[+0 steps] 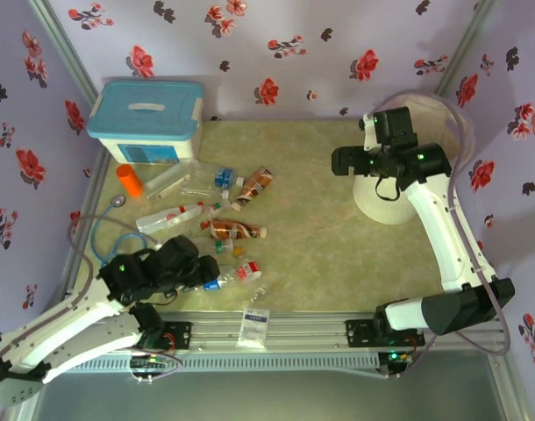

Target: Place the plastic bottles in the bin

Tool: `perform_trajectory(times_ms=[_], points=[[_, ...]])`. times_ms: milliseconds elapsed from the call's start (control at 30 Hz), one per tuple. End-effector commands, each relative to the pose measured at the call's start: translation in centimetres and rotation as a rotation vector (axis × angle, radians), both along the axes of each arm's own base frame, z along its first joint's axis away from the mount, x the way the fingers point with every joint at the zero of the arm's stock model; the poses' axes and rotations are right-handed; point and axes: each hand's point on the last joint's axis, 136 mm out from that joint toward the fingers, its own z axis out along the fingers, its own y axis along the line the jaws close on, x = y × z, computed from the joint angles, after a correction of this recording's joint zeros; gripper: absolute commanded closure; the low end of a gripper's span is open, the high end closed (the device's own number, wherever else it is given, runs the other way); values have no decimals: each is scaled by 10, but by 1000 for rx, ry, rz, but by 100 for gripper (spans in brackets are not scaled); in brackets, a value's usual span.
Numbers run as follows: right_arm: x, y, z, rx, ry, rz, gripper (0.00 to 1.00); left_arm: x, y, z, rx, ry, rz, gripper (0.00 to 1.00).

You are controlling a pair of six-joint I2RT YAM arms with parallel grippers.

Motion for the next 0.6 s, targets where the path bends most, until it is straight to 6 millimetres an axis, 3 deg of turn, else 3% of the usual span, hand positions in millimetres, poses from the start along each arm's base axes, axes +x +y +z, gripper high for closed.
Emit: perform_trajectory(times_ms=[0,300,567], points=[[4,-2,2,-4,-12,-24,2,22,-9,-10,-215,-8,332,10],[-4,-20,0,-91,-19,-52,2,39,-25,-49,-293,36,502,9],[-2,-20,-6,-98,-10,-53,2,40,-21,-72,-316,42,568,13]])
